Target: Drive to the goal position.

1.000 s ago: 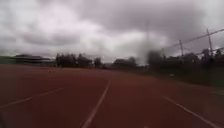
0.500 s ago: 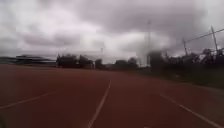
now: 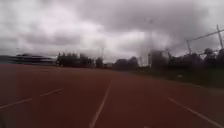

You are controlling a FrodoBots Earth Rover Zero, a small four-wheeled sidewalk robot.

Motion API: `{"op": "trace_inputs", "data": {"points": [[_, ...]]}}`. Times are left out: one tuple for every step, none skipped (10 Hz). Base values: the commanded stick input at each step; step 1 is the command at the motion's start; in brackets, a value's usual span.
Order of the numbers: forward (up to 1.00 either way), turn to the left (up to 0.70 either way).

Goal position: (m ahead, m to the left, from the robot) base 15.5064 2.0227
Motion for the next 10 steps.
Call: {"op": "trace_inputs", "data": {"points": [[0.7,0.0],[0.7,0.0],[0.7,0.0],[0.7,0.0],[0.7,0.0],[0.7,0.0],[0.7,0.0],[0.7,0.0],[0.7,0.0],[0.7,0.0]]}}
